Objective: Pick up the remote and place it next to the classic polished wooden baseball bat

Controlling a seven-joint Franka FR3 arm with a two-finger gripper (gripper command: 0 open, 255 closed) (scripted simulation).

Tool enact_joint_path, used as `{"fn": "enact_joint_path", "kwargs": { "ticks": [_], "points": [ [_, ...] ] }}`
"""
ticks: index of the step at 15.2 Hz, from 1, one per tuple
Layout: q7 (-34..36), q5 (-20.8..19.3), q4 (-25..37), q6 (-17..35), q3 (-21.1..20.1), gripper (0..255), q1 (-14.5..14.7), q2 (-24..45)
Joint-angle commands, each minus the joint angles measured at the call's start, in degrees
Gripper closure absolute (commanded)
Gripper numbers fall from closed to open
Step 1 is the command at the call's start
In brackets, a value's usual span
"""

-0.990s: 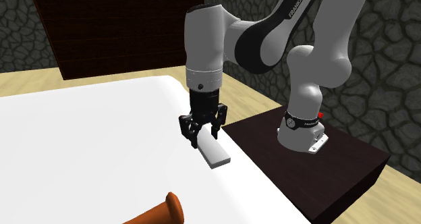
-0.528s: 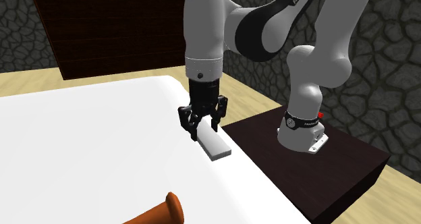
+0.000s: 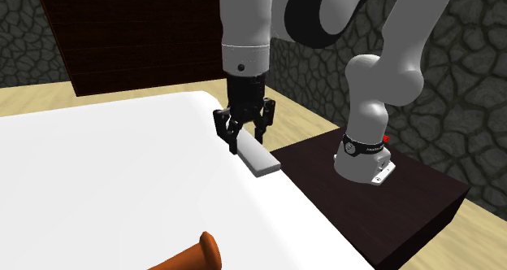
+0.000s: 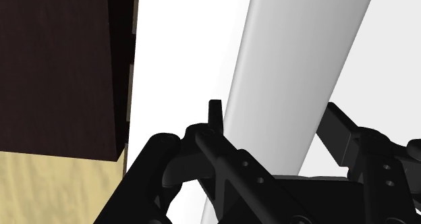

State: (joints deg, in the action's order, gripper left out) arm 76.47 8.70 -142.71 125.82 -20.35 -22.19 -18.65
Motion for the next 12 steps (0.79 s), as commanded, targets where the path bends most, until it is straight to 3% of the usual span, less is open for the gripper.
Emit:
{"fn": "enact_joint_path", "kwargs": {
  "ticks": [1,12],
  "points": [
    [-0.18,0.02,1.01,-1.80,0.29,255,-0.02,-0.79],
    [-0.43,-0.01,6.94,-10.99,1.45,255,-0.04,-4.10]
  ]
}}
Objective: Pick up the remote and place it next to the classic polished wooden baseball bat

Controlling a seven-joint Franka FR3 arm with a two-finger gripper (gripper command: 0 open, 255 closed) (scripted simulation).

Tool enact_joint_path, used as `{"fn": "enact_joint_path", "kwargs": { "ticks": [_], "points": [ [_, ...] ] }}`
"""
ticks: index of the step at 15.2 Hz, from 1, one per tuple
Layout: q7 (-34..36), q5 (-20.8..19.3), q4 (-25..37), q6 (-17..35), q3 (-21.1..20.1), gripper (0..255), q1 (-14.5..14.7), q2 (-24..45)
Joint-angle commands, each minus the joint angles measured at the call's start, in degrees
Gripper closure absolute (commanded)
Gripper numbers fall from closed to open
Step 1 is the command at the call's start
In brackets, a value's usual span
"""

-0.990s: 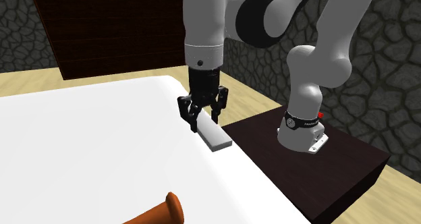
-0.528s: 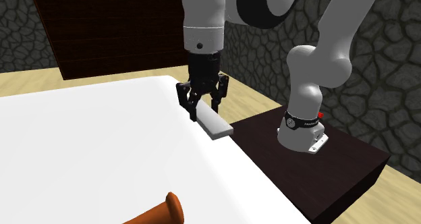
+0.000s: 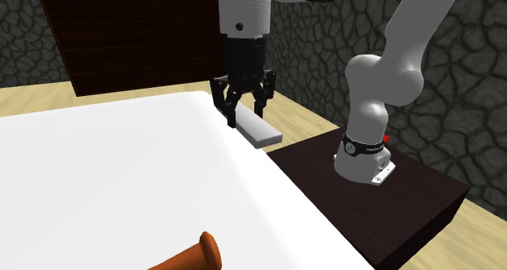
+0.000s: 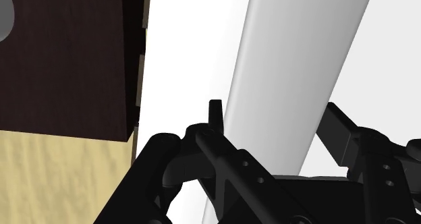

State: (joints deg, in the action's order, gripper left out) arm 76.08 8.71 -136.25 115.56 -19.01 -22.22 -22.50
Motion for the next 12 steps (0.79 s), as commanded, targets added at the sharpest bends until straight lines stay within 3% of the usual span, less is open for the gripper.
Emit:
{"fn": "enact_joint_path", "kwargs": {
  "ticks": [1,2,12],
  "points": [
    [-0.05,-0.03,1.08,-1.54,0.21,255,-0.02,-0.46],
    [-0.05,-0.05,1.59,-2.22,0.28,255,-0.03,-0.62],
    [2.16,-8.03,24.82,-2.97,-0.56,255,-3.15,22.75]
  ]
}}
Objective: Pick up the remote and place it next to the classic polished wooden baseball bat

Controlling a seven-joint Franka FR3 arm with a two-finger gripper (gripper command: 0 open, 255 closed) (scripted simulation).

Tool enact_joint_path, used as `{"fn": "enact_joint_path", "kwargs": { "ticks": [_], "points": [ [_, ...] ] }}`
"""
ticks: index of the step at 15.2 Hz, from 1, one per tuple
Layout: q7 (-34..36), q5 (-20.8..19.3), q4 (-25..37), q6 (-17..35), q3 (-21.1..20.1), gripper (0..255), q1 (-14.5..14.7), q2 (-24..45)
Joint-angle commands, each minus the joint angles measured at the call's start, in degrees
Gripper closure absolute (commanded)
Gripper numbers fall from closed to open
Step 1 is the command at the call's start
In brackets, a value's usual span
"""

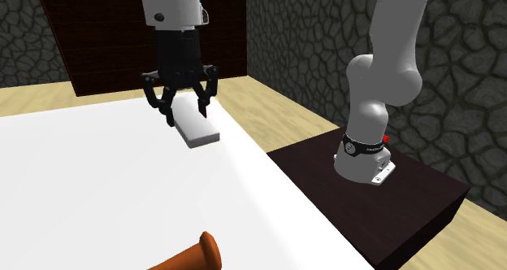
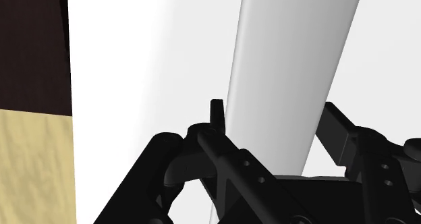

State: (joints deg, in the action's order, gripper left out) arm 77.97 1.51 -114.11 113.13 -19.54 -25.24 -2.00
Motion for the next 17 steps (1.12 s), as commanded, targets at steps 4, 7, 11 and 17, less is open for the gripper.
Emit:
{"fn": "enact_joint_path", "kwargs": {
  "ticks": [4,7,11,17],
  "points": [
    [1.25,-4.20,14.31,-3.16,0.21,255,0.23,11.81],
    [1.72,-6.57,24.43,-6.11,0.62,255,1.12,19.37],
    [1.74,-9.48,41.15,-11.86,1.53,255,3.30,30.68],
    [0.16,-12.52,71.47,-23.48,3.47,255,8.25,49.19]
  ]
}}
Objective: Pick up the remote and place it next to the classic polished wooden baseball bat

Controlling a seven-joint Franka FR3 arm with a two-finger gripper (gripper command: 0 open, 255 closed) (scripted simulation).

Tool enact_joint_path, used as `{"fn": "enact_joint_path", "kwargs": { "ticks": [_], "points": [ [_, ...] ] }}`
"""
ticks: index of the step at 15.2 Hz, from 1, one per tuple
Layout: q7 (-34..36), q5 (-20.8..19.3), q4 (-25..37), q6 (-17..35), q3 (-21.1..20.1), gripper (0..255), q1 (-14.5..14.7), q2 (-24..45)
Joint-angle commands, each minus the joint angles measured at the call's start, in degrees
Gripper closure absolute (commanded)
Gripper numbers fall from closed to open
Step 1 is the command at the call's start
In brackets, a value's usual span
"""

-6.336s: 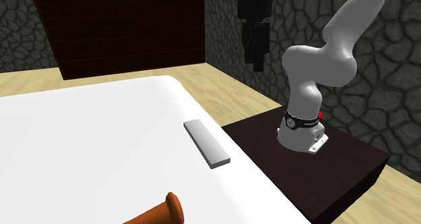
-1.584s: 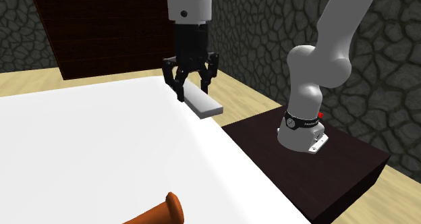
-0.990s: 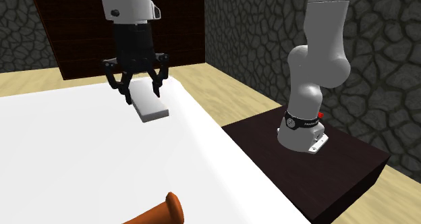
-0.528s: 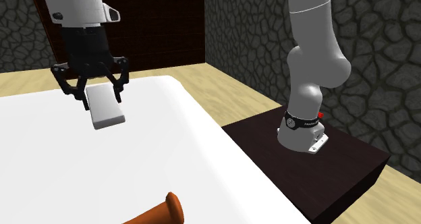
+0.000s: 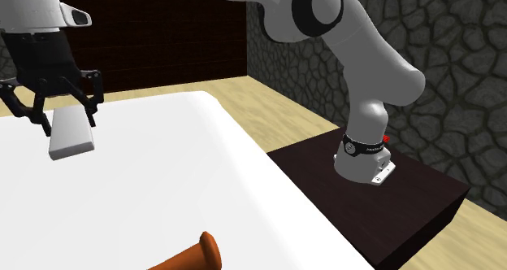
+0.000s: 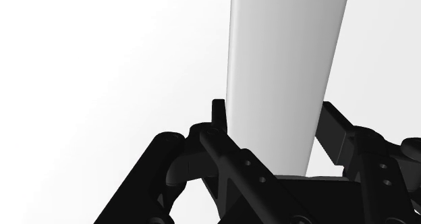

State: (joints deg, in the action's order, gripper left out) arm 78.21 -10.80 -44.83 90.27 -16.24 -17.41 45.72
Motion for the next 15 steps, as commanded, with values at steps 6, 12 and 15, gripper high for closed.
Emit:
{"fn": "enact_joint_path", "kwargs": {
  "ticks": [6,12,15],
  "points": [
    [0.44,0.05,-7.06,5.94,-0.10,255,-1.01,-1.04],
    [0.78,0.03,-13.00,11.07,-0.13,255,-1.80,-1.73],
    [0.93,-0.04,-15.30,13.37,-0.10,255,-2.06,-1.71]
  ]
}}
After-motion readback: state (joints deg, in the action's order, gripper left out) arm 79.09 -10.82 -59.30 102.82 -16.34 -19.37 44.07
